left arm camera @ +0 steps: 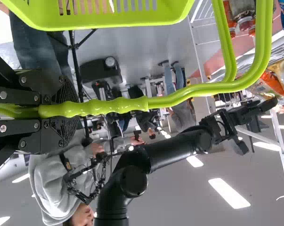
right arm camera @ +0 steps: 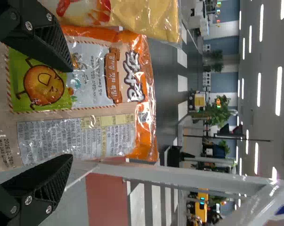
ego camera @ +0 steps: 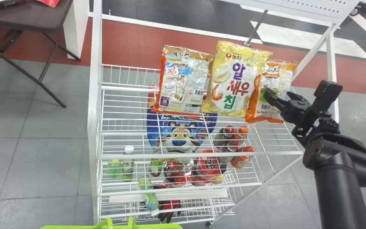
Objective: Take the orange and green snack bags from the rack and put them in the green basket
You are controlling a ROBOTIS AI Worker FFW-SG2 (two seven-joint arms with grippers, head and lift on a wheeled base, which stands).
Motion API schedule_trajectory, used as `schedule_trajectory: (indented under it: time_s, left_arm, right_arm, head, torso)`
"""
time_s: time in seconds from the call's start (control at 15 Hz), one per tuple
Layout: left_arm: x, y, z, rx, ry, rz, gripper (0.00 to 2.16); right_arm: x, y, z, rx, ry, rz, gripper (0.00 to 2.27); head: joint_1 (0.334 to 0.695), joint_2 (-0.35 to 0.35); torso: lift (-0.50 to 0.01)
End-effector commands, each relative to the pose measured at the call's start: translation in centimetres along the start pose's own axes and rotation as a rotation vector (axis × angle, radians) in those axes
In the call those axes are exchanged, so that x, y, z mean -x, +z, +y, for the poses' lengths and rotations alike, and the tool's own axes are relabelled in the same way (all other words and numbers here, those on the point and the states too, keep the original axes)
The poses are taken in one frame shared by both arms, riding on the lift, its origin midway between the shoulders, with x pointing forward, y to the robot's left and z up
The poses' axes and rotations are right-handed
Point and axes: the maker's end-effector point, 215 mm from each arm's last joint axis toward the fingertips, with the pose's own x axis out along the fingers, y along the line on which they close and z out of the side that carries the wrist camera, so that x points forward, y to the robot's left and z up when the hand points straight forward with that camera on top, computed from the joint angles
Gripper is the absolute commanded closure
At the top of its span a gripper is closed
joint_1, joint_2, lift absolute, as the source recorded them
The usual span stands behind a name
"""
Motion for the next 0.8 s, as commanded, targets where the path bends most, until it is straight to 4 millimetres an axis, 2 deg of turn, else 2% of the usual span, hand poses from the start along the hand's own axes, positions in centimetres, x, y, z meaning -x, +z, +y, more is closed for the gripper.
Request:
schedule_trajectory:
  time_s: [0.0, 0.13, 0.27, 0.4, 0.53, 0.73]
  left_arm:
    - [0.0, -0.1, 0.0, 0.004, 0.000, 0.001, 2.15]
    - [0.1, -0.1, 0.1, 0.007, -0.002, -0.002, 2.15]
    - [0.1, -0.2, 0.2, 0.011, -0.002, -0.003, 2.15]
    - [0.1, -0.3, 0.2, 0.014, -0.003, -0.003, 2.15]
    - [0.1, -0.5, 0.1, 0.014, -0.003, -0.003, 2.15]
    - [0.1, -0.5, 0.0, 0.011, -0.004, -0.004, 2.15]
  right_arm:
    - [-0.3, -1.0, 0.7, -0.015, 0.011, 0.035, 0.41]
    - [-0.3, -1.6, 0.9, -0.025, 0.017, 0.051, 0.86]
    - [-0.2, -2.2, 0.7, -0.052, 0.007, 0.056, 1.57]
    - [0.2, -2.8, -0.2, -0.062, -0.024, 0.063, 2.05]
    - [0.8, -2.7, -1.0, -0.072, -0.064, 0.031, 2.25]
    - [2.1, -2.0, -1.5, -0.091, -0.083, -0.007, 2.25]
  head:
    - [0.695, -0.350]
    - [0.695, -0.350]
    - [0.695, -0.350]
    - [0.695, -0.350]
    - [0.695, -0.350]
    - [0.695, -0.350]
  torso:
    - [0.000]
    - [0.000]
    - [0.000]
    - [0.000]
    - [0.000]
    - [0.000]
